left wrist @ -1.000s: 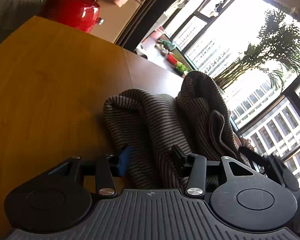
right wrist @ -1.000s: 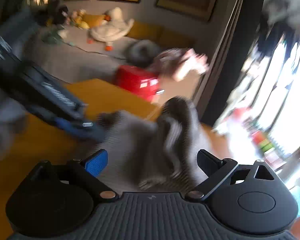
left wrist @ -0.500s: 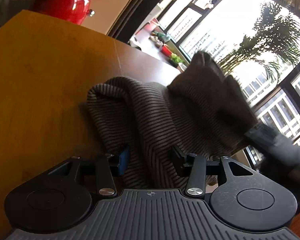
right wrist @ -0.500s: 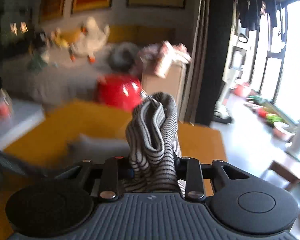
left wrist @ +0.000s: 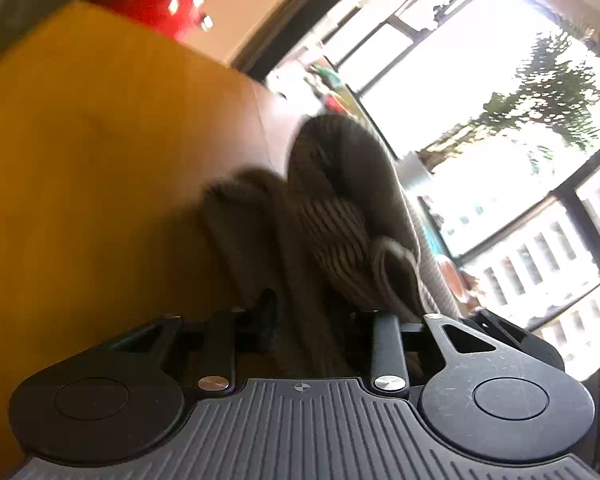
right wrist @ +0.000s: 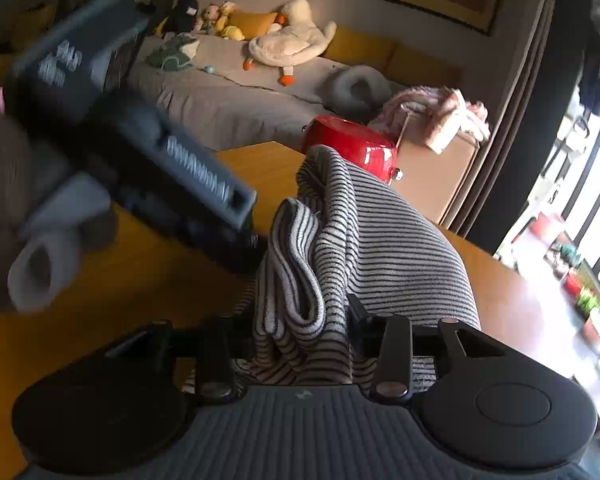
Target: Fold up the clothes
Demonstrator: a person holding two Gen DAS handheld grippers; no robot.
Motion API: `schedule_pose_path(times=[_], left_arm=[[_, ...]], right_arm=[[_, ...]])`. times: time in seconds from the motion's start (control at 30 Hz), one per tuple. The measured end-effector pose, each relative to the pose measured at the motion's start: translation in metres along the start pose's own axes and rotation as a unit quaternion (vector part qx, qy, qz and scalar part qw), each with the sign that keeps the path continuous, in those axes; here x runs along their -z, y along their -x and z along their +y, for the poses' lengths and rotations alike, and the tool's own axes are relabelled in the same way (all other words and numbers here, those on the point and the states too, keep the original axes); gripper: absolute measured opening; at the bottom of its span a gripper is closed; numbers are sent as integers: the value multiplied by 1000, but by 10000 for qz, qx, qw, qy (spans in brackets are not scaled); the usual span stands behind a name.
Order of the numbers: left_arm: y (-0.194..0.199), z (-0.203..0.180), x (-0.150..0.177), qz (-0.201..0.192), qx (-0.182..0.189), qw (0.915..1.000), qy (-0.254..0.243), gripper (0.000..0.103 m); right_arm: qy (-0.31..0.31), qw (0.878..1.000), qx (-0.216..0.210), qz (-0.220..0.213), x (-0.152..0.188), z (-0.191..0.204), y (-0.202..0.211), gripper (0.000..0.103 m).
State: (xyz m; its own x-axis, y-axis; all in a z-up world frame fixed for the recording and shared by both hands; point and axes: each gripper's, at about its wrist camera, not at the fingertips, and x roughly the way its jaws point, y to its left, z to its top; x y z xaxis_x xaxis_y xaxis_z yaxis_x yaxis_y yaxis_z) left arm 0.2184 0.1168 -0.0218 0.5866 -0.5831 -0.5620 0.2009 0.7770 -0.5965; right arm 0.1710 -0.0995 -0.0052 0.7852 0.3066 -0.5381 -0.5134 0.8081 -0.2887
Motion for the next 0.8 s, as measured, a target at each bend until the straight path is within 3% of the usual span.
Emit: schedule_pose_path(times=[0.1,0.23,0.33,0.4,0.47,0.53,0.6,0.67,0.8], left_arm=[[23,-7,-11,-392,-127,9990,-142,50],[42,-41,-26,-899,274,9946,-433,51],[25,-71,-31,-730,721,9920,-732,53],[2,-72,-30,-464,630,9938,-794,53],[-22,-71,-28,-197,496,9951,-836,50],[-34,-55,-27,-136,372,9968,-700,38],[-34,-34,-30,-158,428,9980,-427,26],[-29,-18,-32,-159,539,9982,-224,23],[-29,-8,-29,-227,585,9977,-265,22]], right_arm=[[335,9993,136,37,1,12,0,46],[679,9974,242,58,1,26,-4,52],[762,9968,235,66,0,29,-5,57],[749,9971,127,44,-1,26,-2,63],[545,9982,-247,-12,-4,14,7,65],[23,9962,-862,-86,-10,-11,23,71],[-452,9919,-1165,-208,-15,-36,38,89],[-803,9907,-1052,-309,-20,-62,46,93],[-1496,9879,-319,-239,-17,-100,26,101]])
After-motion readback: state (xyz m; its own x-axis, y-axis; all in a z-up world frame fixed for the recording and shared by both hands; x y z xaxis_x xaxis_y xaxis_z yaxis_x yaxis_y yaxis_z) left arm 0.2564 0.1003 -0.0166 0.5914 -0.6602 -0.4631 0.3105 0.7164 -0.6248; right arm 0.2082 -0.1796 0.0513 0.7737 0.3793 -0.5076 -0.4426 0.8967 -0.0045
